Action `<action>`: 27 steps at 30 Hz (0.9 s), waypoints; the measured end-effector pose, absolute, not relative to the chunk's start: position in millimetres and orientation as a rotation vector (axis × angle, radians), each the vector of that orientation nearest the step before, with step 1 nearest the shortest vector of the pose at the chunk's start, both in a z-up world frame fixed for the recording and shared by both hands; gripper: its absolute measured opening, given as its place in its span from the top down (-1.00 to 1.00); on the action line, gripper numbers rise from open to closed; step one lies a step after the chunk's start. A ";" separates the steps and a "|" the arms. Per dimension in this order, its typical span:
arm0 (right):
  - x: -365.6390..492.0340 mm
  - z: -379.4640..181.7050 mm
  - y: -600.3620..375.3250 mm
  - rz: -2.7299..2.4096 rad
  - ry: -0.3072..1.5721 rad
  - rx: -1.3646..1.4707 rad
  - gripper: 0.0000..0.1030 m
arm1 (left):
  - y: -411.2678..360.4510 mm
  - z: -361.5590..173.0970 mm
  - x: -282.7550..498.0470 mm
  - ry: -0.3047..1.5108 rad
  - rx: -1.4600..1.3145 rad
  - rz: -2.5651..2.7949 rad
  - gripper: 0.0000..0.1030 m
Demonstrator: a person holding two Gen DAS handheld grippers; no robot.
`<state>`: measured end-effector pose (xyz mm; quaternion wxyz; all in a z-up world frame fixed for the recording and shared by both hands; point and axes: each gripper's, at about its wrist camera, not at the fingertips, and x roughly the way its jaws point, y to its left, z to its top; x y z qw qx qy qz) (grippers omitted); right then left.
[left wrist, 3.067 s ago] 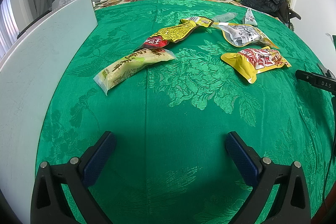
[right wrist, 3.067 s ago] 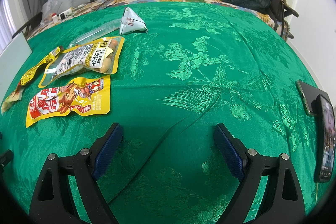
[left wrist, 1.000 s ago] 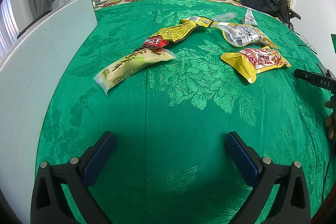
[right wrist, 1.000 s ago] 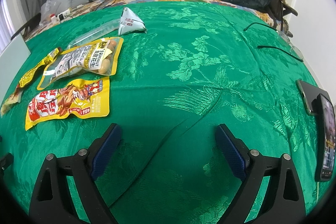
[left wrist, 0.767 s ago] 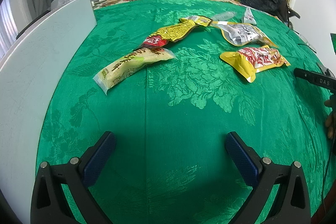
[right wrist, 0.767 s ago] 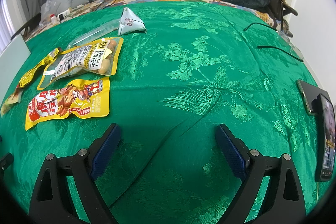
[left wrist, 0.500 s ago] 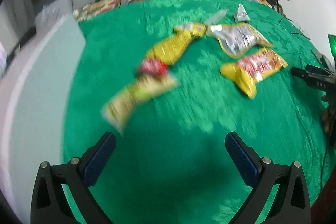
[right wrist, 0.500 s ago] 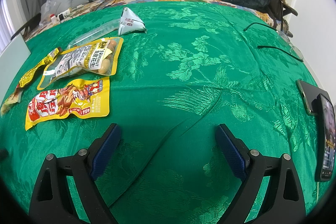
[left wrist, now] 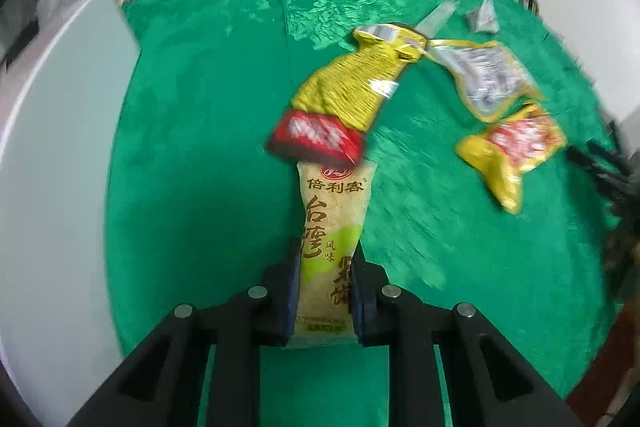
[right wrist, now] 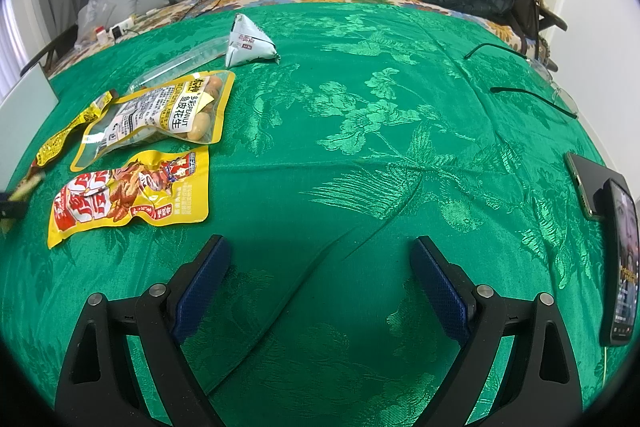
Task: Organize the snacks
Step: 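Grasp the cream cake bar with the left tool while the right grasps the yellow spicy bag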
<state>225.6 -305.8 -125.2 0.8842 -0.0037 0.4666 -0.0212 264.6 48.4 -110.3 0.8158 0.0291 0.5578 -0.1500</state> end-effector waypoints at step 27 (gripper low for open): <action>287.5 -89.2 -276.8 0.195 1.101 0.250 -0.75 | 59.9 -121.0 165.3 1.024 -0.033 -0.177 0.61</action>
